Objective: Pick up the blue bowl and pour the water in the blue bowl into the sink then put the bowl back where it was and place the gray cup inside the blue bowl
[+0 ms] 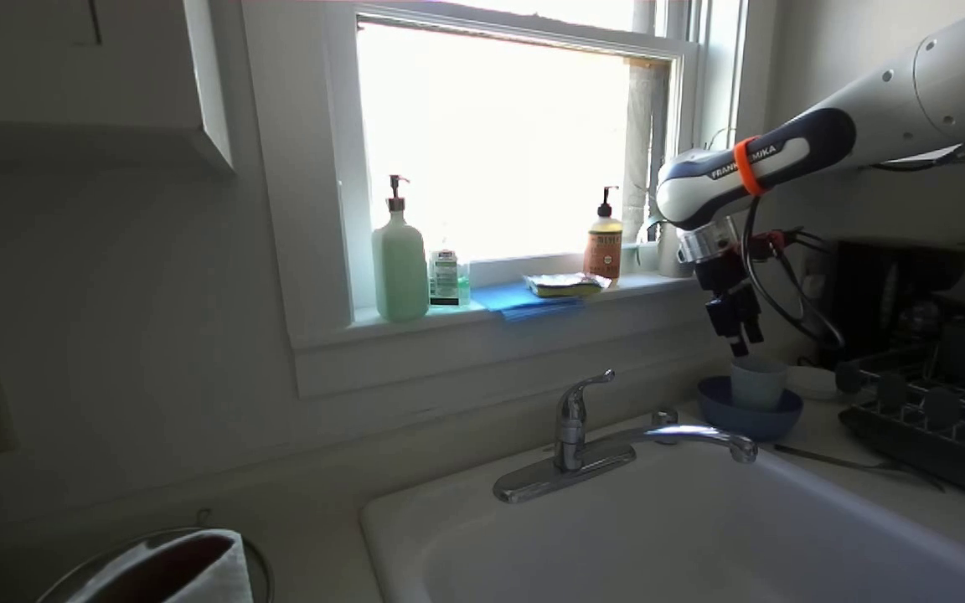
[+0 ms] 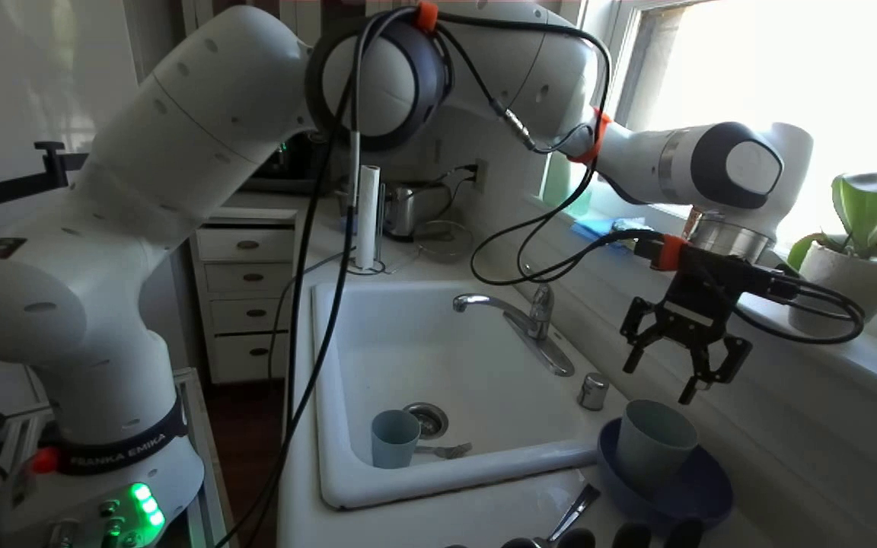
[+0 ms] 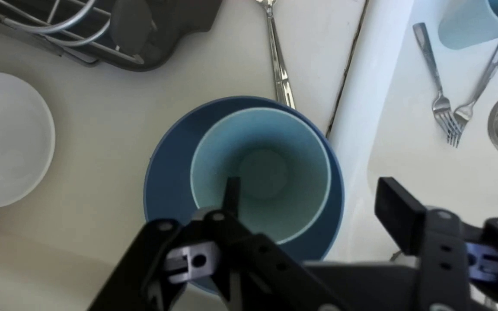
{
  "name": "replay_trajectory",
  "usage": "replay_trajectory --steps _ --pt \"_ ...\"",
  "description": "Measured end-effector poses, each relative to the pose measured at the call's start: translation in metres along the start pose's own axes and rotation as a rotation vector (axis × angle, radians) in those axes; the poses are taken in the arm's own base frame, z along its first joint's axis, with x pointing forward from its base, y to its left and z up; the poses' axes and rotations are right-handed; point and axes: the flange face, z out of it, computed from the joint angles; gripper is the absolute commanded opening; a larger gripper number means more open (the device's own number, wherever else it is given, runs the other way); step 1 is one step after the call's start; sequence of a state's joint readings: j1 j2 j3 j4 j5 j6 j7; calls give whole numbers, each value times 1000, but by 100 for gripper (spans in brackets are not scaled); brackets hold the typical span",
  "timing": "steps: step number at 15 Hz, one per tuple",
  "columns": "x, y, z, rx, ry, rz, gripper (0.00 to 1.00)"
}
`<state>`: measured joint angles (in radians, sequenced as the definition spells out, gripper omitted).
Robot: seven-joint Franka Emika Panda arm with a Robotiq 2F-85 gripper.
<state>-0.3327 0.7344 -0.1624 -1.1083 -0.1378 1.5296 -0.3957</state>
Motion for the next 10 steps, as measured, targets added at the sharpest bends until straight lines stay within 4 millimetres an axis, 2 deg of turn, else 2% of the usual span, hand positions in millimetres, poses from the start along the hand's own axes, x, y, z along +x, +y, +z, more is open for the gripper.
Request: replay_trajectory --steps 5,10 --pt "-19 -1 -42 10 109 7 100" --pt "-55 -2 -80 47 220 41 100"
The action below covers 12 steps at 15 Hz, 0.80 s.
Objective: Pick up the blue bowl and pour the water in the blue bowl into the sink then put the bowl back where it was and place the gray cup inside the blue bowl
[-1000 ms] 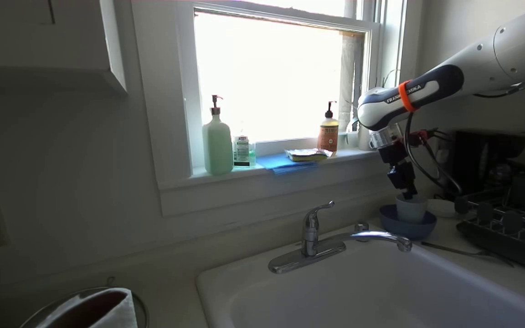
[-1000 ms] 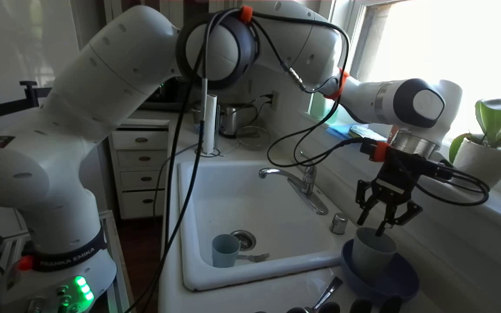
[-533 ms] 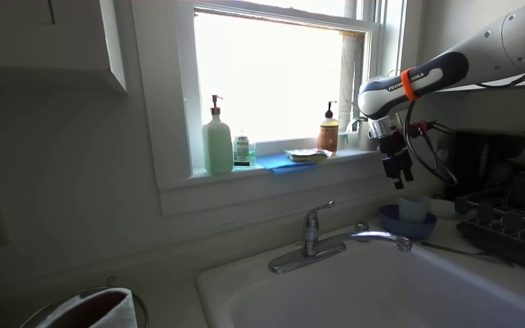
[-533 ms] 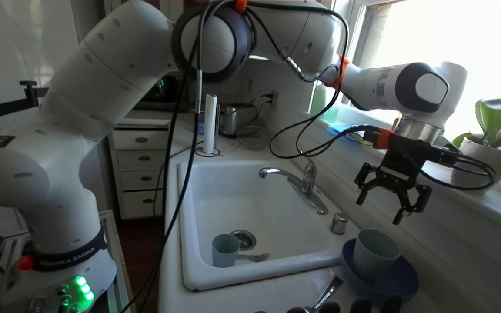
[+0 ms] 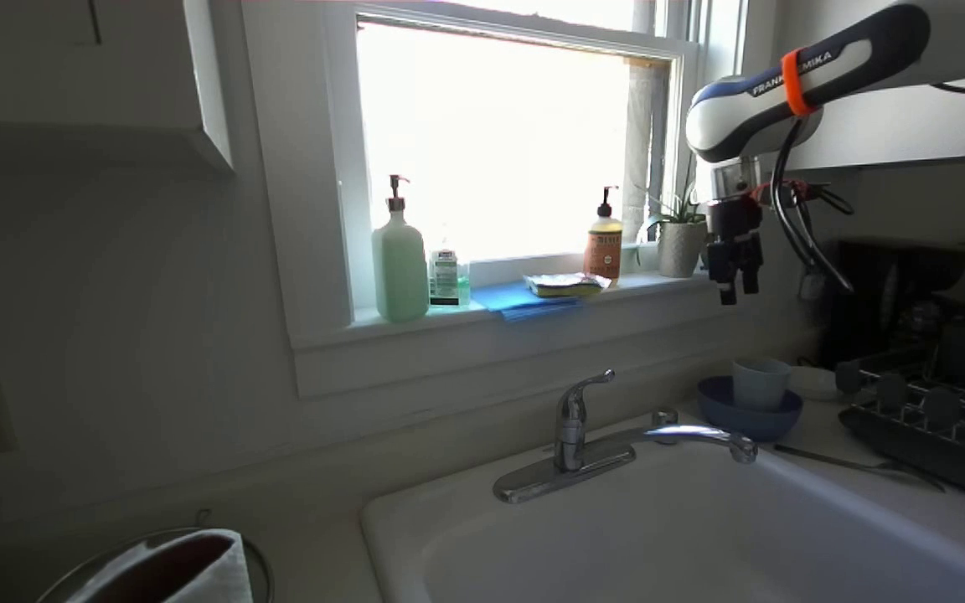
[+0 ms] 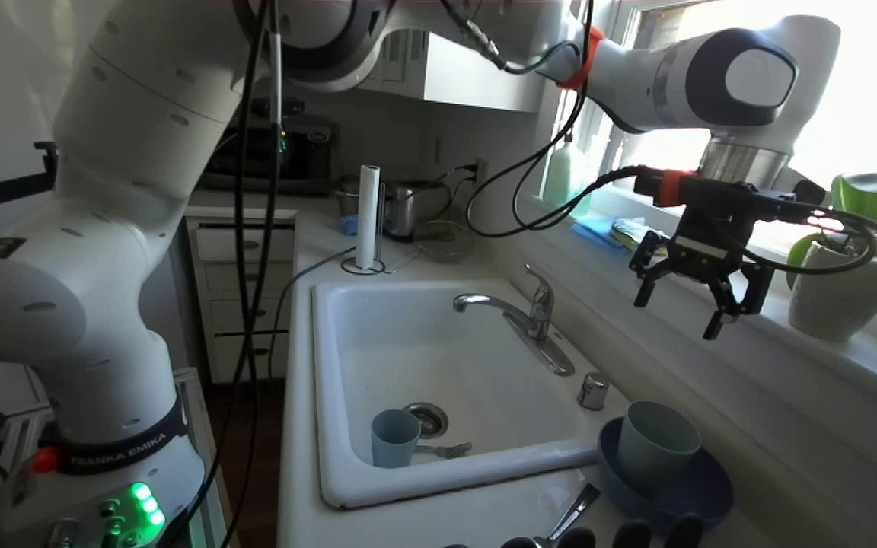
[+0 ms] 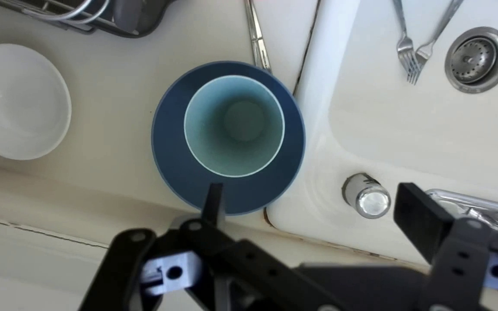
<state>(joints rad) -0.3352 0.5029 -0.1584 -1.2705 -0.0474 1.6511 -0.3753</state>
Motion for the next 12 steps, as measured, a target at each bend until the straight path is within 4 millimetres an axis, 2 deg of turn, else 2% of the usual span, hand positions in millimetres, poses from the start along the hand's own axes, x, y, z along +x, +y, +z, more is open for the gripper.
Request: replay_trajectory --steps 7,9,12 --pt "-43 -3 -42 13 75 19 100" --pt "-53 -4 -49 18 80 21 100" --pt "-54 -5 -50 18 81 21 100"
